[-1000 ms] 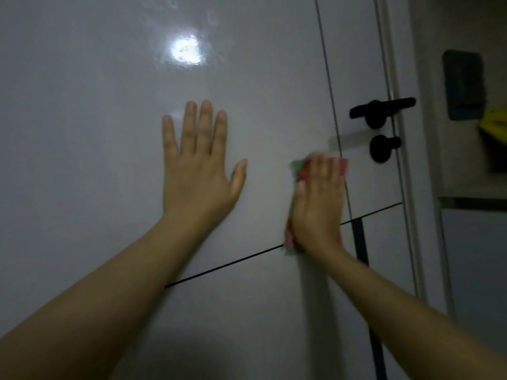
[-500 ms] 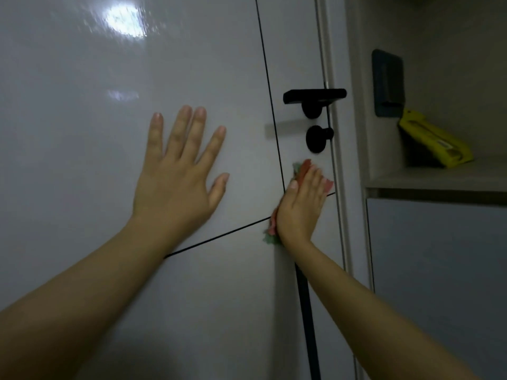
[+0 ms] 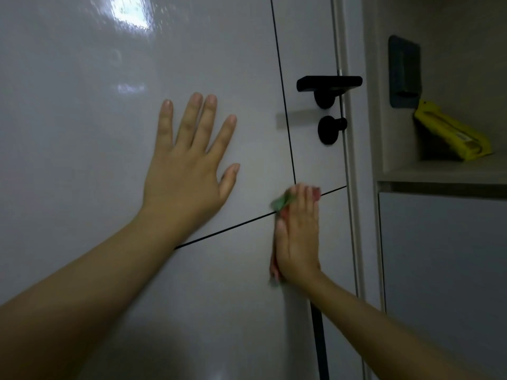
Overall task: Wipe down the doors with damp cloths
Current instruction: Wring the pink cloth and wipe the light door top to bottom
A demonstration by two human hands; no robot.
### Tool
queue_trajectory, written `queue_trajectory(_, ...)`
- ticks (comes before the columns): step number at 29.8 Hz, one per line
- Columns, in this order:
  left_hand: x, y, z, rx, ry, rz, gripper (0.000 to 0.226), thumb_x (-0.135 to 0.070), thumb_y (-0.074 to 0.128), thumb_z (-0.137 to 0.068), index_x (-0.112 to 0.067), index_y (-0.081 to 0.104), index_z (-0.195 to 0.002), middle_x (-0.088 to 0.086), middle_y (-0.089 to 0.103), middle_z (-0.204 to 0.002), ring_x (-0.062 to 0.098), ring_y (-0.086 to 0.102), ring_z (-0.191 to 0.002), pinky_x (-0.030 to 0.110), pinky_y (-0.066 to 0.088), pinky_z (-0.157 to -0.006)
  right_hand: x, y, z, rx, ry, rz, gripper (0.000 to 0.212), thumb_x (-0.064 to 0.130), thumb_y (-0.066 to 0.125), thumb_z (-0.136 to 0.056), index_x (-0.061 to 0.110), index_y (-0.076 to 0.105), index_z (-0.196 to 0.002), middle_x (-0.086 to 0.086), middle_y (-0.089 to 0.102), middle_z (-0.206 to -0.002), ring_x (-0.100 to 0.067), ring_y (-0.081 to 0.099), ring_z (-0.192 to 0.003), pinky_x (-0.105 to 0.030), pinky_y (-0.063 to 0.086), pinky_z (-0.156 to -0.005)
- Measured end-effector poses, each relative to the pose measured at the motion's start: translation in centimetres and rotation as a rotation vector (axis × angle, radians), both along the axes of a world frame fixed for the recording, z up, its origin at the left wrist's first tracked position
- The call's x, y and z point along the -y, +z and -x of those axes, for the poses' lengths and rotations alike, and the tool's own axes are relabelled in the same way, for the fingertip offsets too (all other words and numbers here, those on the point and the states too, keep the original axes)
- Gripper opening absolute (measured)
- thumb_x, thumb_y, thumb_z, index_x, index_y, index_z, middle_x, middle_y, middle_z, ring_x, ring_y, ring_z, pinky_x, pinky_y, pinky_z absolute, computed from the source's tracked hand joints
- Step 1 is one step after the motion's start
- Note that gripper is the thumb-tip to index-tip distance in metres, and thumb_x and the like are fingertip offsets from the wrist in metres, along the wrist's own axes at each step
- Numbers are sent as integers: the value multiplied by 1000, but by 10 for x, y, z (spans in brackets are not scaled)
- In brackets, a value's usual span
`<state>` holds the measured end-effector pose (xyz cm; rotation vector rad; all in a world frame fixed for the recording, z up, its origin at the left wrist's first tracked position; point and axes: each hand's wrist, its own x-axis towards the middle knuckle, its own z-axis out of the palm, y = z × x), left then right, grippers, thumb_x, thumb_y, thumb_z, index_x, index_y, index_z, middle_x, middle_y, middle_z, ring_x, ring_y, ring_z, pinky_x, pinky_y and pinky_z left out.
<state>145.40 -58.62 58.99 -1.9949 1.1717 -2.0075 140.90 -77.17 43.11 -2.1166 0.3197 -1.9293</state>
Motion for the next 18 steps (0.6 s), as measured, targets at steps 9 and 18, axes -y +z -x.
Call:
queue_trajectory(9, 0, 0, 1, -23, -7, -17, 67, -52, 14, -97, -17, 6, -153, 17, 0, -159, 32, -4, -147, 55, -3, -116, 45, -3, 10, 175, 36, -465, 59, 32, 17, -98, 5, 10, -149, -10, 11, -158, -21, 5, -146, -46, 4, -119)
queue_trajectory(18, -1, 0, 3, -28, 18, -26, 75, -61, 11, -93, -17, 1, -153, 17, -5, -159, 32, -8, -146, 55, -6, -116, 57, -18, 15, 124, 13, -346, 57, 32, 19, -98, 8, 12, -150, -11, 14, -158, -23, 9, -146, -44, 6, -120)
